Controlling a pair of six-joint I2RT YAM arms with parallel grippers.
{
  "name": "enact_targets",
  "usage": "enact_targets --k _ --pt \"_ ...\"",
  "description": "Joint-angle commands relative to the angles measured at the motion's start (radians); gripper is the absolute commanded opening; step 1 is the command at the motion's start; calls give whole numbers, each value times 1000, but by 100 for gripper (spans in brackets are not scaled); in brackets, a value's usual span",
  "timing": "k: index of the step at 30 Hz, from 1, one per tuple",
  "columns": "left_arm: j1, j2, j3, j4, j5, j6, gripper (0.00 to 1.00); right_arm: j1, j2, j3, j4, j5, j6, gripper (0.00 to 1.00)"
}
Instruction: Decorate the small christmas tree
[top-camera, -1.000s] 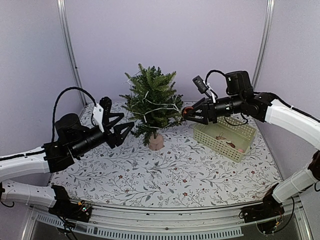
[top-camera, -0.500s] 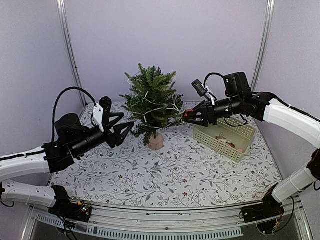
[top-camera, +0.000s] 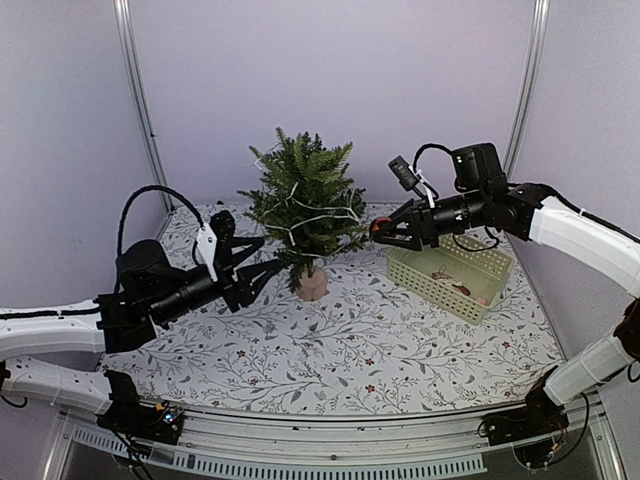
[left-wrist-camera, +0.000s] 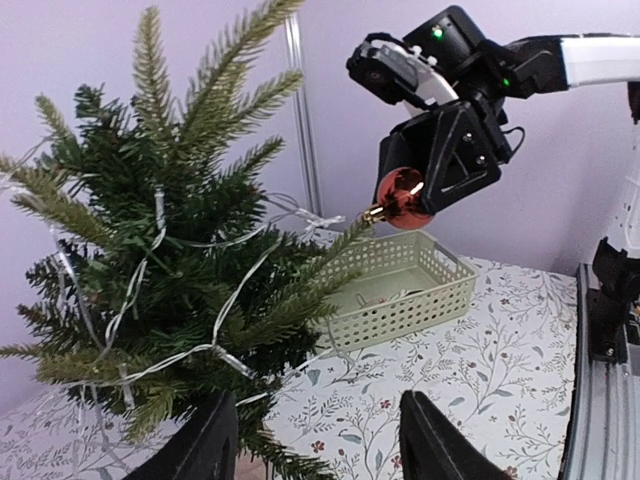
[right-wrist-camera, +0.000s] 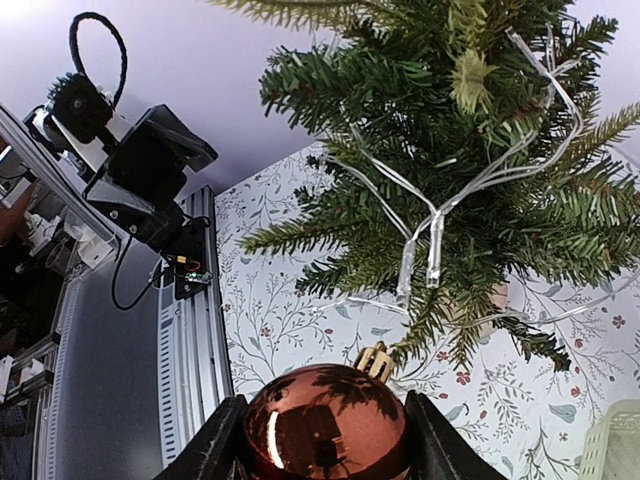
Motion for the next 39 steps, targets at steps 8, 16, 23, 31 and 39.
enact_targets --k 8,16,23,31,39 --pt "-106 190 28 194 -15 114 52 -2 -36 21 -2 -143 -22 27" --pt "-137 265 27 308 -10 118 41 11 -57 27 -18 -132 -21 27" --pt "-201 428 115 387 -13 162 38 11 -53 16 -31 -91 -32 26" --pt "-208 498 162 421 -66 147 34 7 -25 13 -17 -64 -37 26" --pt "-208 473 149 404 -74 151 33 -25 11 10 9 -63 -31 26"
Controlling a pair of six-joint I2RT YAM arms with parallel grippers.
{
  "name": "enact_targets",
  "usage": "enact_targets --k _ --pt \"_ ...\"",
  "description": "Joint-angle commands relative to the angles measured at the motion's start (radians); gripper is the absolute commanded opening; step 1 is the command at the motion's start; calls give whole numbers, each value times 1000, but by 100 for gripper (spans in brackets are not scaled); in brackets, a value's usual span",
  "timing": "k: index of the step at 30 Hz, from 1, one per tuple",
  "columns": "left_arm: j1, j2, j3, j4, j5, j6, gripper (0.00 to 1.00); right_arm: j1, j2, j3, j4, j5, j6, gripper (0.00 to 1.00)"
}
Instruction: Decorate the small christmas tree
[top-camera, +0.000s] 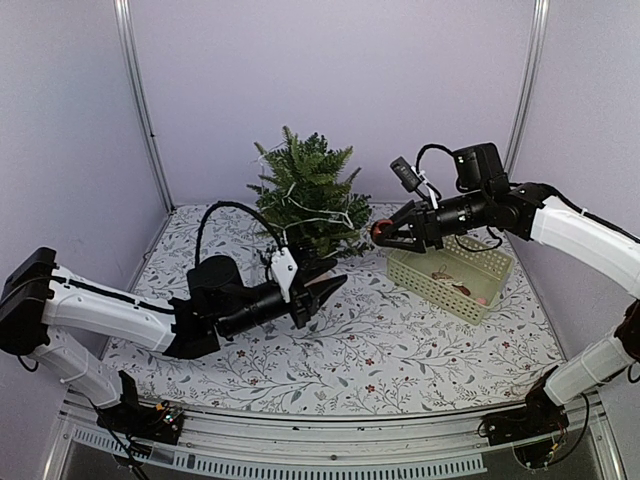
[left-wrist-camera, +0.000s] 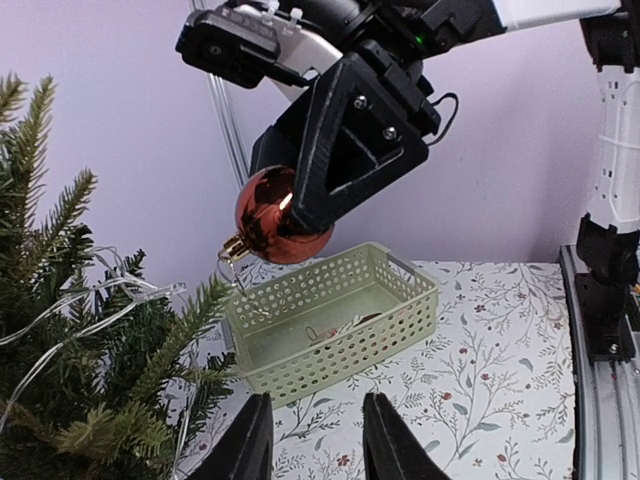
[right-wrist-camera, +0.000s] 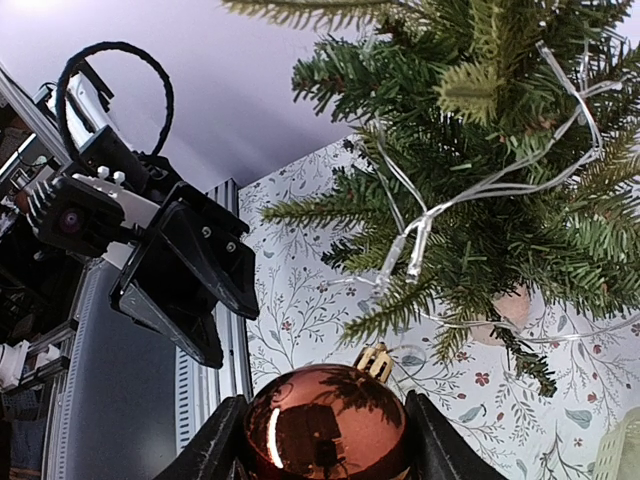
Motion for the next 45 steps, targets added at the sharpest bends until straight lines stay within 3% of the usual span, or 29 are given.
enact_targets --k 1,14,45 --pt "-13 -21 7 17 -20 6 33 -21 23 6 34 18 -4 26" --pt "-16 -6 -9 31 -22 15 31 -18 -44 -33 15 -82 -30 25" --pt "-28 268 226 81 -158 -54 27 45 -17 35 -39 -55 -40 24"
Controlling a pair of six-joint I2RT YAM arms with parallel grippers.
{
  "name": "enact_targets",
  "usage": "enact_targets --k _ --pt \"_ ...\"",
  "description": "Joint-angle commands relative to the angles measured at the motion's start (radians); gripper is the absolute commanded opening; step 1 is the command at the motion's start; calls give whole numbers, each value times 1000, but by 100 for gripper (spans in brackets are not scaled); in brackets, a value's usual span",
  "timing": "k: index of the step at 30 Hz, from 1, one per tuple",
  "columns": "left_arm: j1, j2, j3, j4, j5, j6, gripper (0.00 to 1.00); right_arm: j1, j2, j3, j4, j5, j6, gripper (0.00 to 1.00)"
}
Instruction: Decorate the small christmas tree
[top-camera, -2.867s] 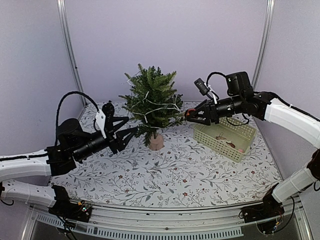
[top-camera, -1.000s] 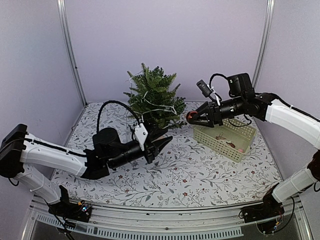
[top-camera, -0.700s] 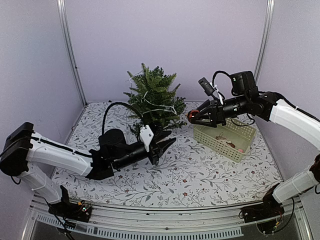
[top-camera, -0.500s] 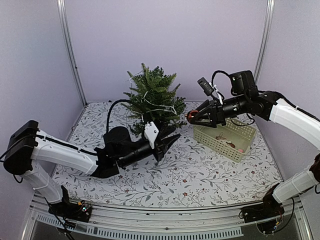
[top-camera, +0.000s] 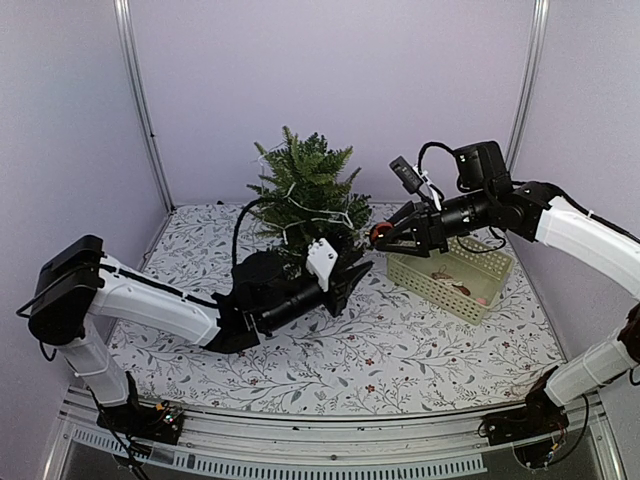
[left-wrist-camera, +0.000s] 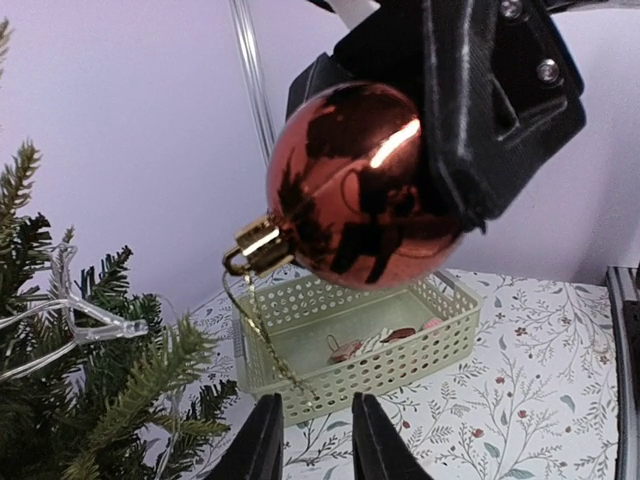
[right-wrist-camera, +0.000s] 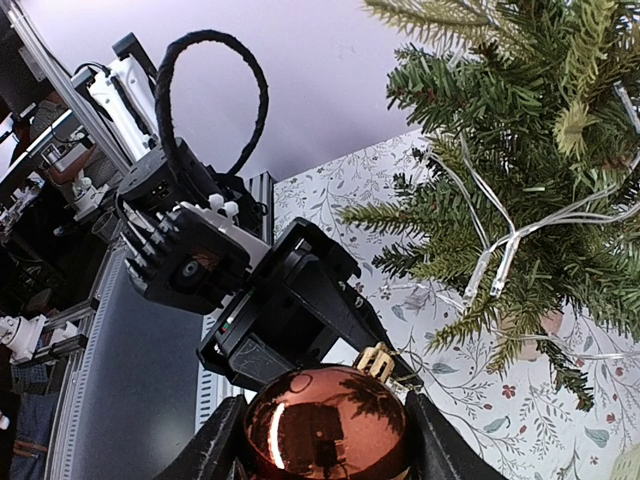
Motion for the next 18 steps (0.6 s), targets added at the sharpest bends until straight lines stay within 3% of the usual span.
enact_targets --k 1,9,18 --pt "-15 22 36 23 -47 -26 26 10 14 23 -6 4 -3 24" --pt "-13 36 54 34 -79 -29 19 10 18 25 -4 8 -6 24" --pt "-10 39 53 38 -93 -45 1 10 27 26 -4 29 -4 23"
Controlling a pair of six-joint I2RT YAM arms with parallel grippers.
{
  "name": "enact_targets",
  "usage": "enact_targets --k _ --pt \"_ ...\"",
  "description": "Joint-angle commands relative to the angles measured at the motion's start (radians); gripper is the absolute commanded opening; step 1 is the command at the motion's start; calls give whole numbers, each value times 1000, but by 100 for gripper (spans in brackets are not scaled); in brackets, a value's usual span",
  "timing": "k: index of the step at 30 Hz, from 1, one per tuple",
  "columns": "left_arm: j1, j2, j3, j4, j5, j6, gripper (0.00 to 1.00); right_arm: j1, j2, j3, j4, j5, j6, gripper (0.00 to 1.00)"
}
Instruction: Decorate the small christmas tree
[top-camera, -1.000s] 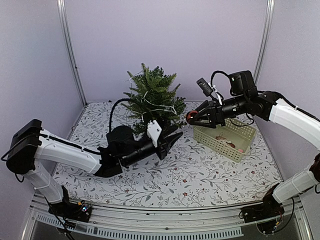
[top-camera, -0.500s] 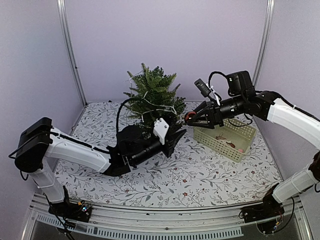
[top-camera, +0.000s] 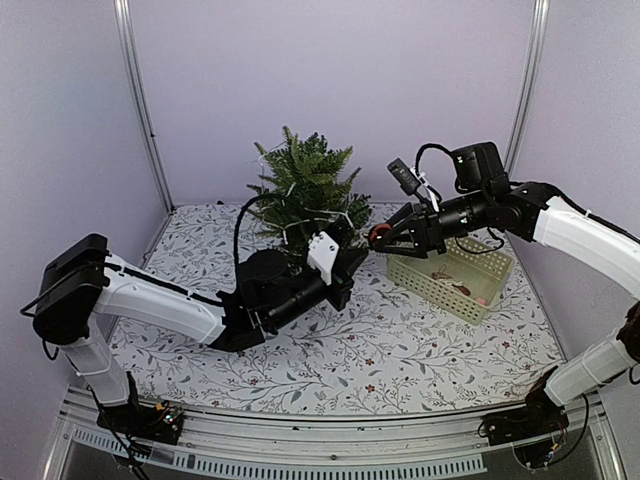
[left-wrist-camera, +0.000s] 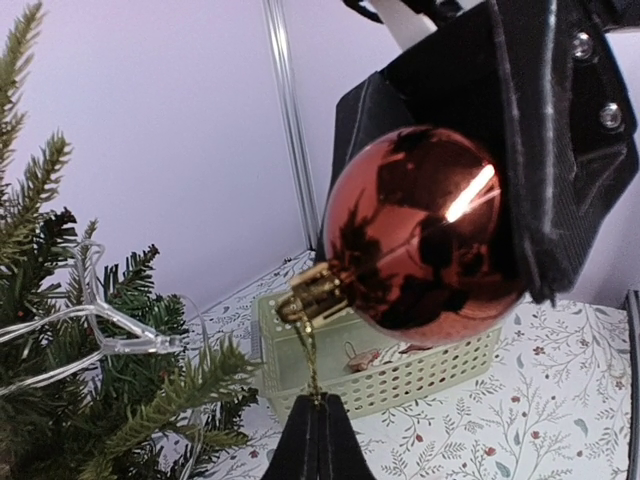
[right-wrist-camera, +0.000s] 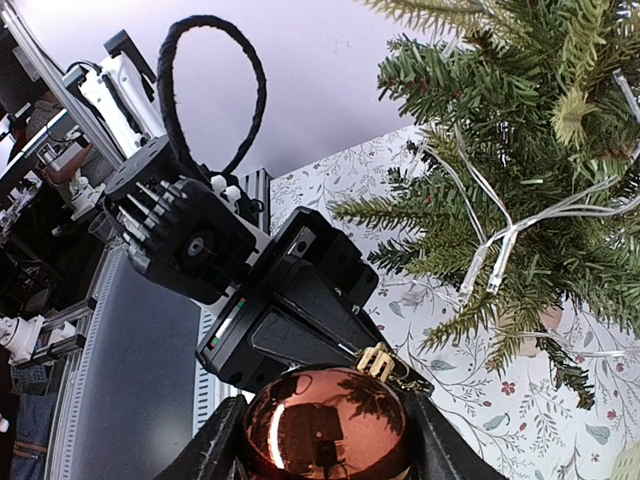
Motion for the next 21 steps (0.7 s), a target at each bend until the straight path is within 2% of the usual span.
enact_targets --k 1,21 --pt "-9 9 13 32 -19 -12 0 6 17 27 -1 21 -3 24" --pt "17 -7 -12 14 -24 -82 0 6 48 61 10 61 5 23"
